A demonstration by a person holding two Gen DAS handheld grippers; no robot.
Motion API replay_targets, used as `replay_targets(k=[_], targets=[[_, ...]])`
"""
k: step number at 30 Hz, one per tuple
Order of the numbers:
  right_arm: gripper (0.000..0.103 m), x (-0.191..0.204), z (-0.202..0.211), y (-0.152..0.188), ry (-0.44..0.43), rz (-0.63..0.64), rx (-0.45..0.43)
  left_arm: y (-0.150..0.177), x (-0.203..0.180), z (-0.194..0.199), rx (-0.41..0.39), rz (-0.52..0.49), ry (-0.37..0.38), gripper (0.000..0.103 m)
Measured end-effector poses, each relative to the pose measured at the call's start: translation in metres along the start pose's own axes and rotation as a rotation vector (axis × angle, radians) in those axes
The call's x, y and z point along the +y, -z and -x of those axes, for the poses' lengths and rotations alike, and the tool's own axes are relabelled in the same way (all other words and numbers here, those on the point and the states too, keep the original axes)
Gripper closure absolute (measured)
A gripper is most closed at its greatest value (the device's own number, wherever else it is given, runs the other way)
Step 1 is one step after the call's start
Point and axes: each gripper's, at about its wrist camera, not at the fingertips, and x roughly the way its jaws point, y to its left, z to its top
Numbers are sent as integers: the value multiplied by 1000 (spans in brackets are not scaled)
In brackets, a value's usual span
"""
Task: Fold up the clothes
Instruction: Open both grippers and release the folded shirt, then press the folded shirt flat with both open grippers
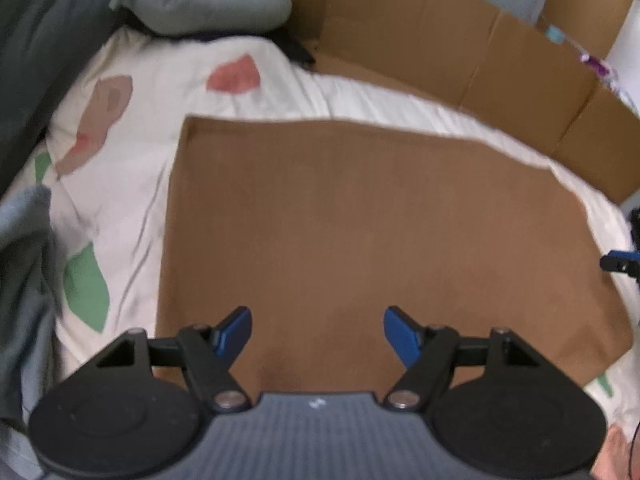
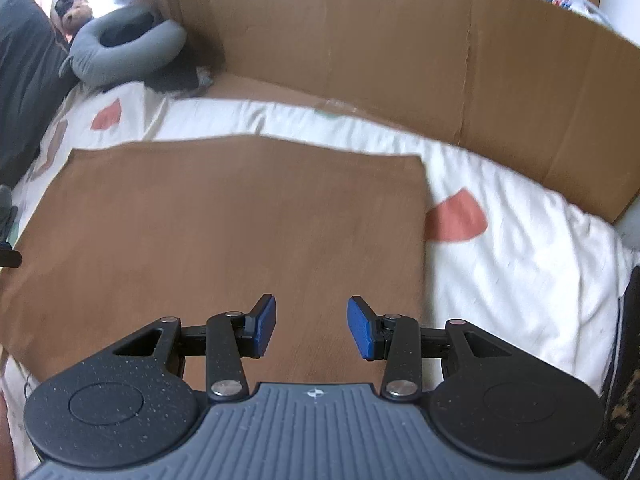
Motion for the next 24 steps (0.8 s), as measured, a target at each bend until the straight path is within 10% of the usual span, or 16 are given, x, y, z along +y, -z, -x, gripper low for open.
replay_targets(k=[24], targets=[[57, -35, 19, 56, 122, -16, 108, 72, 43, 10, 167, -74, -225, 42]])
